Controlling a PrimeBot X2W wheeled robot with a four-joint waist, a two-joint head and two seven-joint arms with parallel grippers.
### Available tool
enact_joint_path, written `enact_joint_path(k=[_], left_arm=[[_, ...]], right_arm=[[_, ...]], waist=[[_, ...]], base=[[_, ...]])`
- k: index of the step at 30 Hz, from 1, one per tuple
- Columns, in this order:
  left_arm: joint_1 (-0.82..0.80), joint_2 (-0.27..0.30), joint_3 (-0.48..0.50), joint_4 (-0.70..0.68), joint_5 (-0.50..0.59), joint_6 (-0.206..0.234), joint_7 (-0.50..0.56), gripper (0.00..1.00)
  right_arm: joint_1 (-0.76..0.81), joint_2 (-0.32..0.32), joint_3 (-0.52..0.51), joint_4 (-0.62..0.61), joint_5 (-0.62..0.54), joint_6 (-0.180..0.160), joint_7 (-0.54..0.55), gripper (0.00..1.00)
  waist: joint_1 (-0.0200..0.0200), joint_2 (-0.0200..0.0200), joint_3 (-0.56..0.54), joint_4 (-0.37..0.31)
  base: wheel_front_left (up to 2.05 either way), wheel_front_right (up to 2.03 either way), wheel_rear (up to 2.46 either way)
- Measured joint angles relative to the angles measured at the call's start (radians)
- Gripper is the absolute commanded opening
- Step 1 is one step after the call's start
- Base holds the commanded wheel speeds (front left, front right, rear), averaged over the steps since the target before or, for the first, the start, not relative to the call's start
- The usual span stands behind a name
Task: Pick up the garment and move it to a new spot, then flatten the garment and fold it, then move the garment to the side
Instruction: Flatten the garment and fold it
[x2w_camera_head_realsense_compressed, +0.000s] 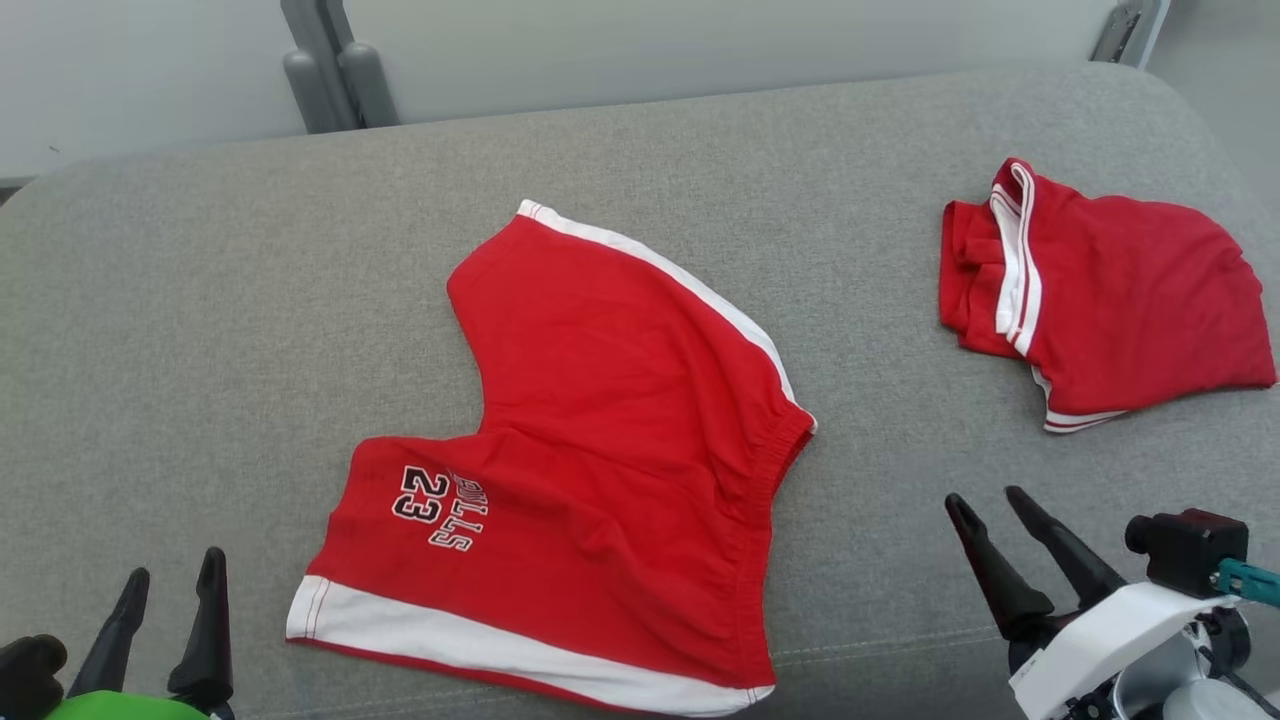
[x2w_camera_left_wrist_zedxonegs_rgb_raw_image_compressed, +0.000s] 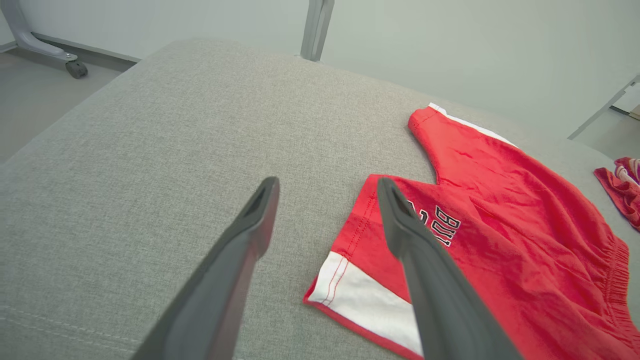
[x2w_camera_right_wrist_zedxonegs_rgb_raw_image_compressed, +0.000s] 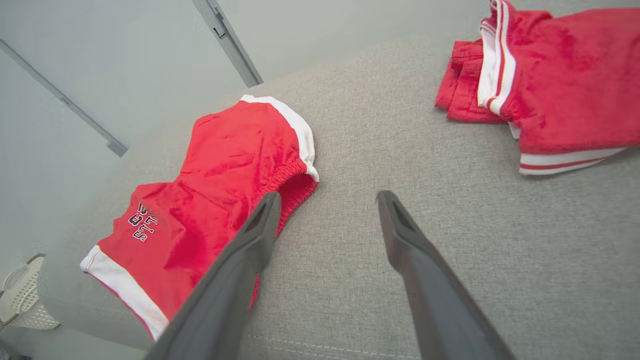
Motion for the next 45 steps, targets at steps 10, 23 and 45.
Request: enact_joint_path(k=[10, 23, 45], left_arm=[[0.097, 0.014, -0.006, 0.010, 0.080, -0.001, -0.078, 1.00], [0.152, 0.010, -0.007, 0.007, 0.087, 0.001, -0.122, 1.00], [0.133, -0.006, -0.032, 0.004, 0.062, -0.011, -0.109, 1.00]], right_arm=[[0.063, -0.046, -0.072, 0.094, -0.179, -0.001, -0.108, 1.00], [0.155, 0.029, -0.197, 0.138, -0.253, -0.001, -0.119, 1.00], [0.163, 0.116, 0.034, 0.070, -0.352, 0.053, -0.087, 1.00]], waist=[[0.0000, 0.0000, -0.075, -0.023], [0.0000, 0.0000, -0.117, -0.049], [0.0000, 0.0000, -0.047, -0.022]], base=[[0.00, 0.00, 0.00], [0.00, 0.00, 0.00], [0.00, 0.00, 0.00]])
